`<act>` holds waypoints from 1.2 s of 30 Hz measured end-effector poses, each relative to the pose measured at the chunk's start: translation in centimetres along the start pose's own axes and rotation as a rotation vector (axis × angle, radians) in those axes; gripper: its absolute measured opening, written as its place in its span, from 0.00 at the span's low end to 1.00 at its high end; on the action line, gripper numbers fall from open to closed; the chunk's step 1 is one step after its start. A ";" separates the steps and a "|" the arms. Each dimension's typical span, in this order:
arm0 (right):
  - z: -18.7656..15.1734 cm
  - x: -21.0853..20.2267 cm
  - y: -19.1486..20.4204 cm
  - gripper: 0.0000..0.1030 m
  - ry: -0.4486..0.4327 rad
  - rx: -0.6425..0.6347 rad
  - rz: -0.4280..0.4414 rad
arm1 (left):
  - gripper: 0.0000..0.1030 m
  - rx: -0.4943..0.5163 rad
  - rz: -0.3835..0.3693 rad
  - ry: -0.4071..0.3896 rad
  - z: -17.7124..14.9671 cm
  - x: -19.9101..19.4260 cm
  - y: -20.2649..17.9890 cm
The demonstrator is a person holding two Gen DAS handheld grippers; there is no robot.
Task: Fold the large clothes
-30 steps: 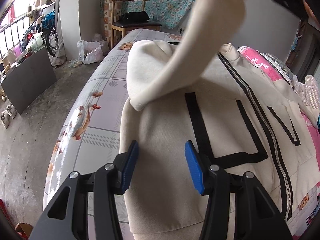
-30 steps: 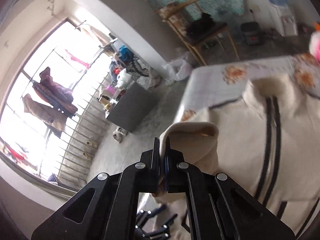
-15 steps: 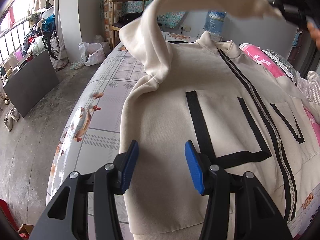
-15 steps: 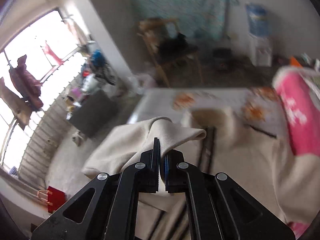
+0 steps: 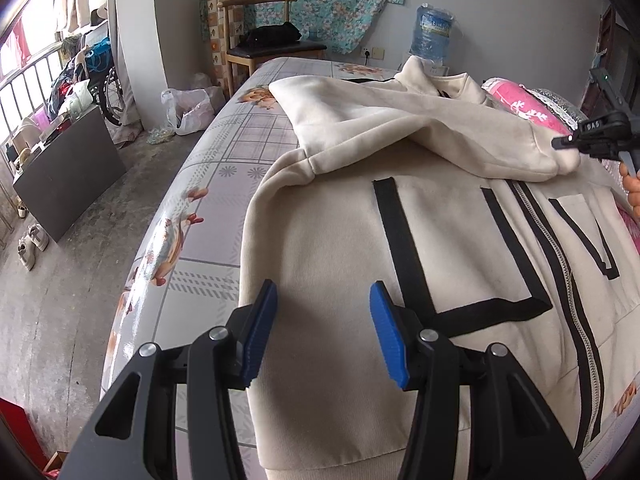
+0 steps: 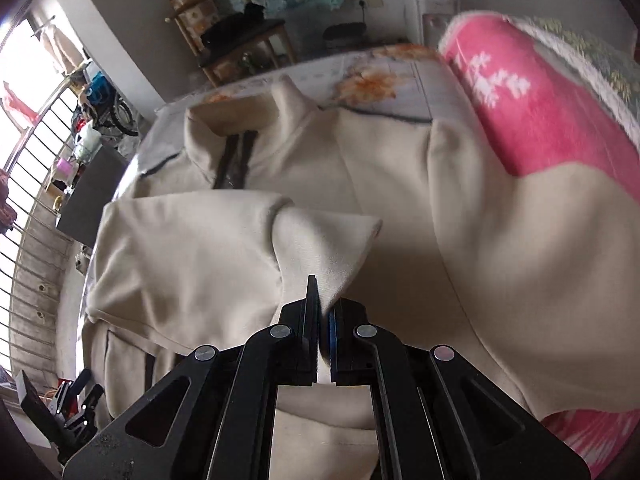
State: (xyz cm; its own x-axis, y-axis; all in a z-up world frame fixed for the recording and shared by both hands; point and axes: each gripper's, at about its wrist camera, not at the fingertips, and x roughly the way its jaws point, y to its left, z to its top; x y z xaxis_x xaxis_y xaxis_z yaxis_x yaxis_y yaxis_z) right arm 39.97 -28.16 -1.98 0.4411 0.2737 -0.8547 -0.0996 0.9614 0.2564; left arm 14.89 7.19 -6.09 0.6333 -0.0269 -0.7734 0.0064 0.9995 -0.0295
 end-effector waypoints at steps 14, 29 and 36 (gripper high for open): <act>1.4 -1.1 -0.3 0.02 -0.119 -0.067 -0.057 | 0.46 0.016 0.016 0.003 -0.1 0.0 -0.2; 1.3 2.3 -2.2 0.07 -0.003 -0.065 -0.156 | 0.46 0.011 0.010 0.002 -0.1 0.0 -0.2; 0.2 1.1 -0.6 0.20 -0.032 -0.126 -0.321 | 0.46 -0.045 -0.056 0.004 0.1 -0.3 1.1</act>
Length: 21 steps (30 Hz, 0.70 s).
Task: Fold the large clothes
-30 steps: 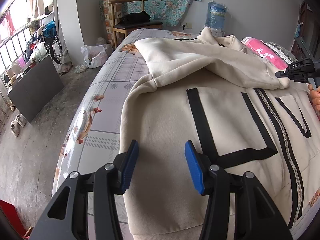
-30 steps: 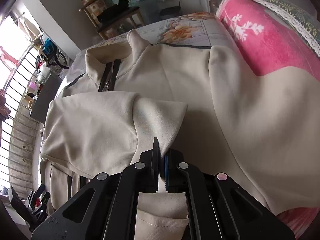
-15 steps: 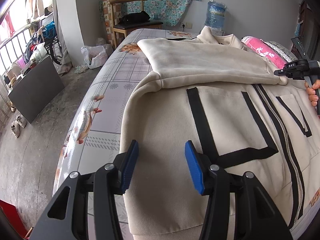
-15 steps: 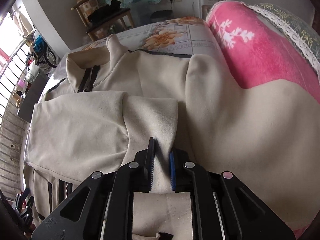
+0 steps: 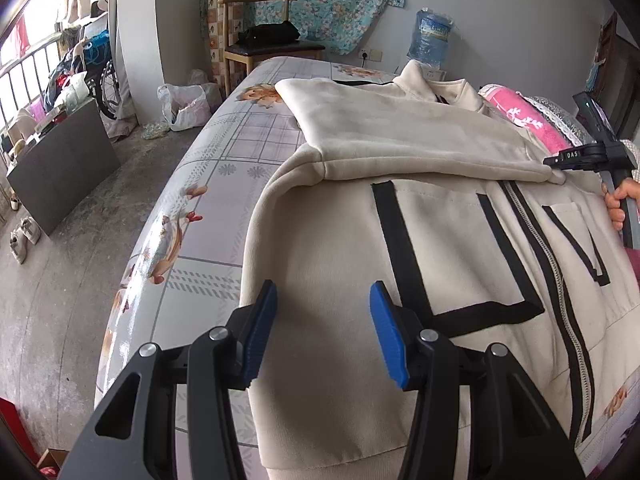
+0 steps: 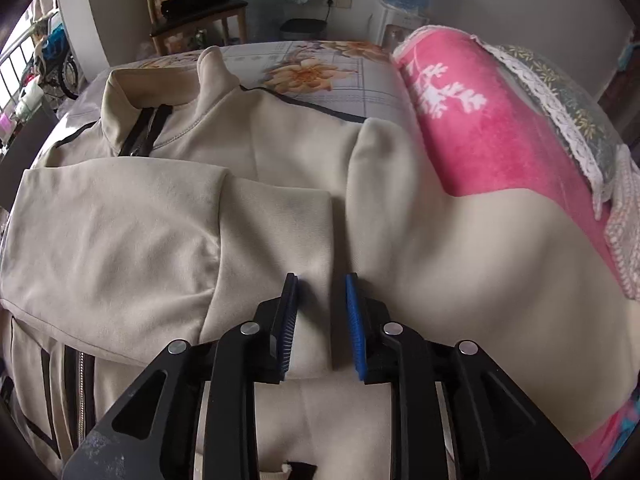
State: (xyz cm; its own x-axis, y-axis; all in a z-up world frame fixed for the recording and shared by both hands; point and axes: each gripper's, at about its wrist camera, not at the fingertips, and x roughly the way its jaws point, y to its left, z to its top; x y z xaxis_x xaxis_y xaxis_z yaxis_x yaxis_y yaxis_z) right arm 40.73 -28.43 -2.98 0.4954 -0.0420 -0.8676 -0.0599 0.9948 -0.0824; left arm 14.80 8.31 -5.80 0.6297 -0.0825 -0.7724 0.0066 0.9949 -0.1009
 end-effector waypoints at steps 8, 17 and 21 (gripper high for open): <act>-7.9 -9.3 -3.9 0.58 -0.091 0.088 0.140 | 0.46 -0.146 -0.056 0.017 -1.3 -3.8 4.0; -21.4 -14.0 -7.4 0.63 -0.006 0.333 0.274 | 0.46 -0.214 -0.115 0.109 -5.6 -6.1 5.2; -25.3 -15.1 -7.3 0.63 0.010 0.387 0.316 | 0.46 -0.207 -0.127 0.119 -7.3 -7.1 4.7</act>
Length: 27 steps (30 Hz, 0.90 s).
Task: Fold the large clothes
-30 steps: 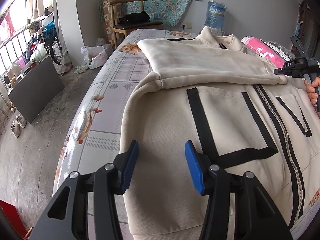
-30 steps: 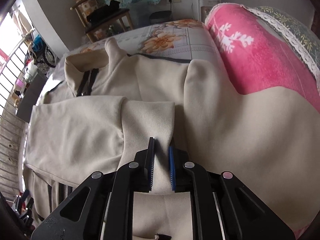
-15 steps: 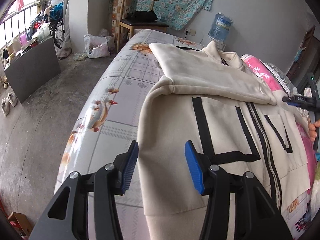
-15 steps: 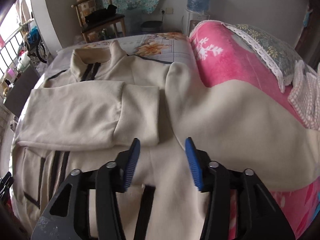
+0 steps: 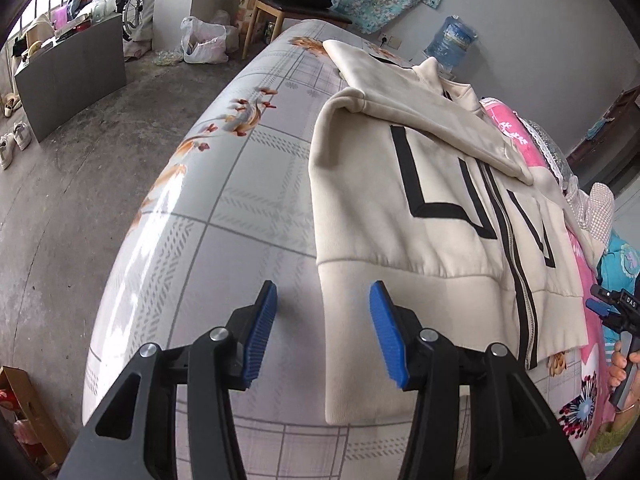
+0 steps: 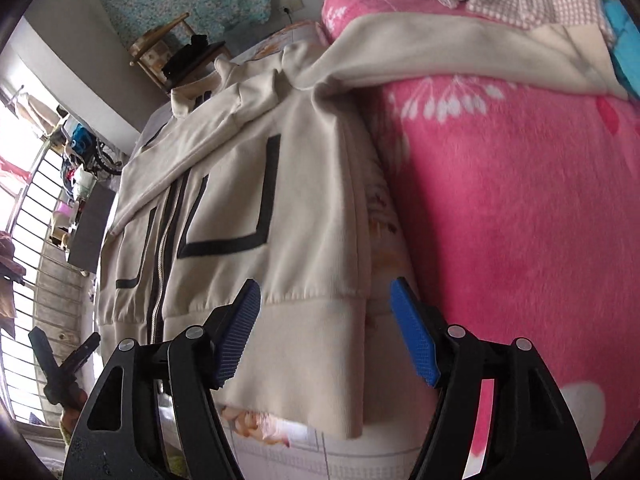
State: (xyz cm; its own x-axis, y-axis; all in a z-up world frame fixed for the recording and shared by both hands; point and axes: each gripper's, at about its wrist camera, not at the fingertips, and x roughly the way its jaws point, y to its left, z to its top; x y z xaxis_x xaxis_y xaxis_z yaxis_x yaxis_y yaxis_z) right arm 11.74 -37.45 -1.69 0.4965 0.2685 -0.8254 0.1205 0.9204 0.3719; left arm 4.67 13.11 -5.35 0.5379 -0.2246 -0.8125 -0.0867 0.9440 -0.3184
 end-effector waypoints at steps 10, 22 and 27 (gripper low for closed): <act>-4.4 -0.3 -0.4 0.42 -0.003 -0.028 -0.068 | 0.44 -0.018 0.031 -0.031 -1.8 -0.7 -0.6; -4.3 -6.4 3.2 0.02 -0.175 -0.171 -0.069 | 0.00 0.057 0.119 -0.132 -0.9 -5.8 -2.0; -7.2 -9.2 3.1 0.02 -0.128 -0.164 0.023 | 0.00 0.090 0.280 -0.190 -2.7 -11.9 0.7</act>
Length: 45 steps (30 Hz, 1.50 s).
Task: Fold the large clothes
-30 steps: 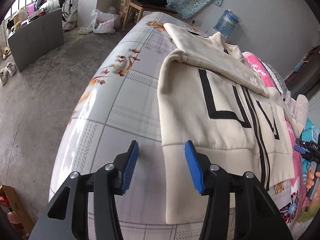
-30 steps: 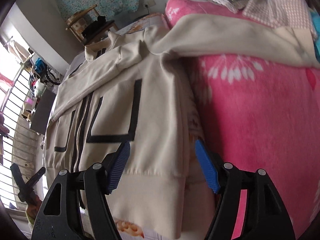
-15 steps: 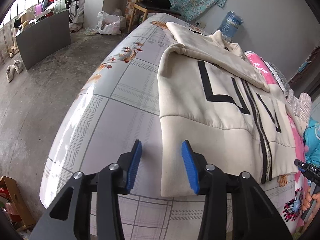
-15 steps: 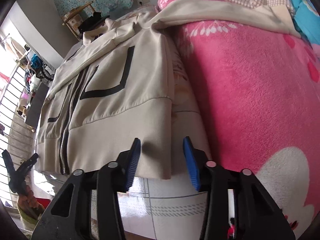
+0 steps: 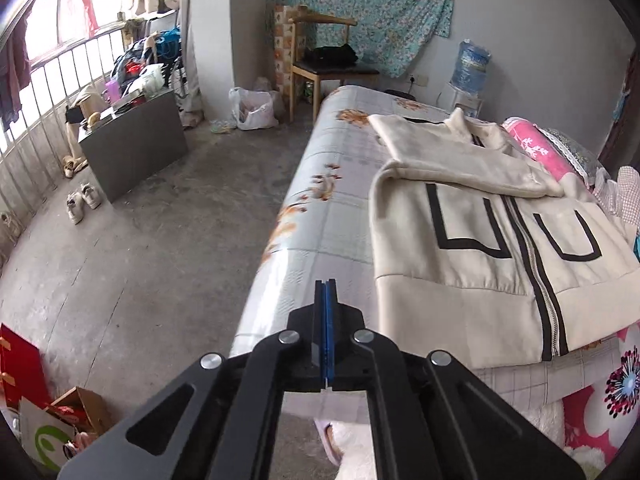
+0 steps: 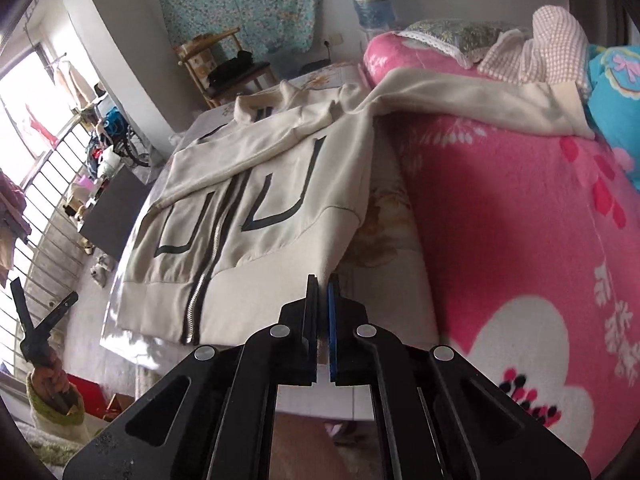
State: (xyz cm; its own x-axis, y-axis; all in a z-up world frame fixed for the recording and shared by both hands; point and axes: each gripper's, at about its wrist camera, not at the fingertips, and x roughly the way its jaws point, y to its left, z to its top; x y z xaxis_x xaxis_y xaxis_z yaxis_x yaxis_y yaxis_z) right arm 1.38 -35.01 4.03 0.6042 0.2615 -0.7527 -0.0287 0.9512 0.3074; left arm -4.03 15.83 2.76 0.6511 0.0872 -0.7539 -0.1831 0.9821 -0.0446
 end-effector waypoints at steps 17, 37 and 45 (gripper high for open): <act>-2.2 3.7 -2.4 0.03 0.071 0.090 0.040 | 0.45 -0.107 -0.260 0.187 -2.4 8.4 -2.5; -3.2 2.3 -2.5 0.03 0.075 0.037 0.056 | 0.04 0.007 -0.228 0.067 -2.6 -0.8 -2.8; -5.7 3.9 -6.1 0.04 0.200 0.108 -0.027 | 0.05 -0.016 -0.136 0.263 -6.6 3.8 -2.1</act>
State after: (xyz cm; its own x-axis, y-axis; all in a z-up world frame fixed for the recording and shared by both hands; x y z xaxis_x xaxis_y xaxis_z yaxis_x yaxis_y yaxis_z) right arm -0.59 -38.83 -4.09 0.4336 0.2733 -0.8587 0.0772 0.9381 0.3376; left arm -6.09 12.99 -4.33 0.4574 -0.0938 -0.8843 -0.1201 0.9788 -0.1660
